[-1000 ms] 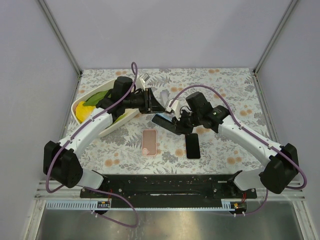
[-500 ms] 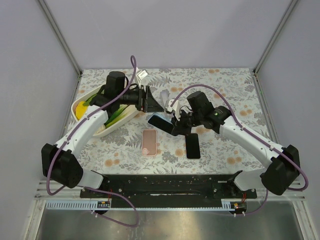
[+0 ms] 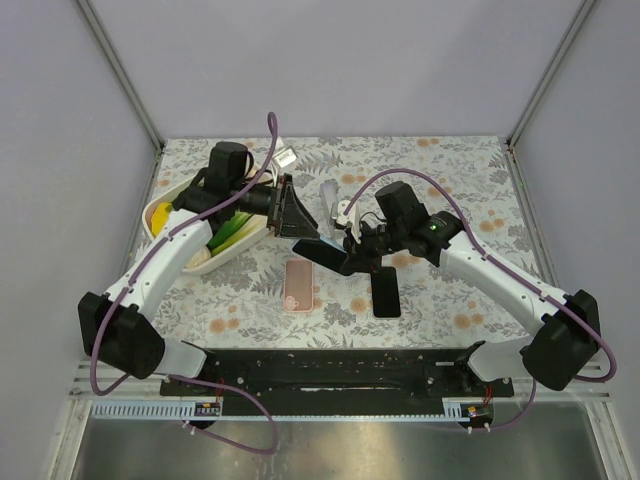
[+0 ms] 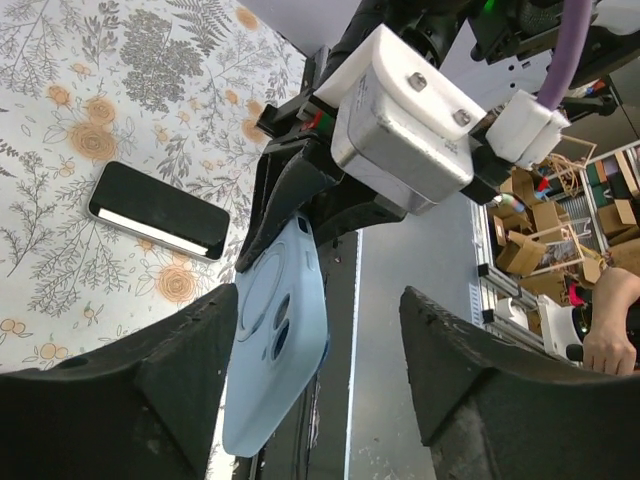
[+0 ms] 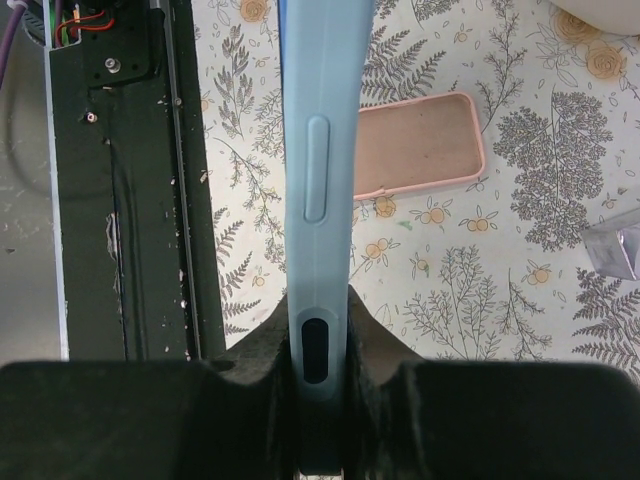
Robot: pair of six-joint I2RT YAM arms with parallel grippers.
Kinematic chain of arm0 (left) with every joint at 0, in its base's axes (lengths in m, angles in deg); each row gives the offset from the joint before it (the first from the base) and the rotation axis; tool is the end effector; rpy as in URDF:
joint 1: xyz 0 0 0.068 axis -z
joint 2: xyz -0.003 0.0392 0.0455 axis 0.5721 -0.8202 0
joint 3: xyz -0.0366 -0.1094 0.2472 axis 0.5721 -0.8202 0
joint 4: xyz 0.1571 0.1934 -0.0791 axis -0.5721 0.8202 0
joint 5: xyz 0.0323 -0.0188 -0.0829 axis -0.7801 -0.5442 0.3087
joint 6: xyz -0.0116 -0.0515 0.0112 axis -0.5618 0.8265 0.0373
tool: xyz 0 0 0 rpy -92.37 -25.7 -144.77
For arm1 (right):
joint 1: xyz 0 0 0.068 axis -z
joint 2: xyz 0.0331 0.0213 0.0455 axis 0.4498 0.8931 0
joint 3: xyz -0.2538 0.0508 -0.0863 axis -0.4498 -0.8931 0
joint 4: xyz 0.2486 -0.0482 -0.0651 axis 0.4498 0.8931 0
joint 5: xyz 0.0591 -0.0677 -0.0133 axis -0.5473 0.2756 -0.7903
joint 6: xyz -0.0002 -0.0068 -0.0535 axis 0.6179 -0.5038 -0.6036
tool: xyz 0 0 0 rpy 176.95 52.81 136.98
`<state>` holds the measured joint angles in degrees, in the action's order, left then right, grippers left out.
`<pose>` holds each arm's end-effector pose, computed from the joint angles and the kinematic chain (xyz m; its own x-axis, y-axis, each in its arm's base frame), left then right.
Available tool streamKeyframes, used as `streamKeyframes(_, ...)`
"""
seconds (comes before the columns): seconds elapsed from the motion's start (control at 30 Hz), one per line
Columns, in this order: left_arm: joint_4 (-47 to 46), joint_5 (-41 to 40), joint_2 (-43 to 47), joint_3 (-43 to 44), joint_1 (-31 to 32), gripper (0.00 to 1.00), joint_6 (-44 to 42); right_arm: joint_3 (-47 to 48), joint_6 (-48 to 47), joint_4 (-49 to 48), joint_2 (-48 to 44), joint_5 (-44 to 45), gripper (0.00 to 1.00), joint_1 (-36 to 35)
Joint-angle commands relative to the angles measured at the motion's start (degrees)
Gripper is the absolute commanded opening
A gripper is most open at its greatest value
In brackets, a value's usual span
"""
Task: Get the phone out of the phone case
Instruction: Remove the phone case from the phone.
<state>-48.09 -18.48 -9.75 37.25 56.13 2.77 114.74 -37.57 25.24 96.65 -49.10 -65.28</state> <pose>0.2607 -0.1371 0.3669 -0.6484 0.1828 -0.7390 0.7589 0.0784 -0.6465 0.2104 0.1964 0.3134 -0.1027 -0.5418 -0.8342 -0.9941 0.0856 0.0668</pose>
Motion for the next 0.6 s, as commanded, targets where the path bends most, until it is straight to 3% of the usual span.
streamKeyframes(0.0,0.11,0.61,-1.46,1.44,1.96,0.65,0.56,3.2,-1.34,-2.51,-2.41,-2.46,0.0,0.4)
streamKeyframes(0.17,-3.74,-2.56,-1.29,-1.46,3.81,0.54,6.36,3.11,-1.08,-3.03,-2.5,-1.14,0.0,0.4)
streamKeyframes(0.57,-2.44,-5.21,-0.23,-2.17,4.43,0.32,5.67,3.02,-0.99,-3.3,-2.5,-0.18,0.0,0.4)
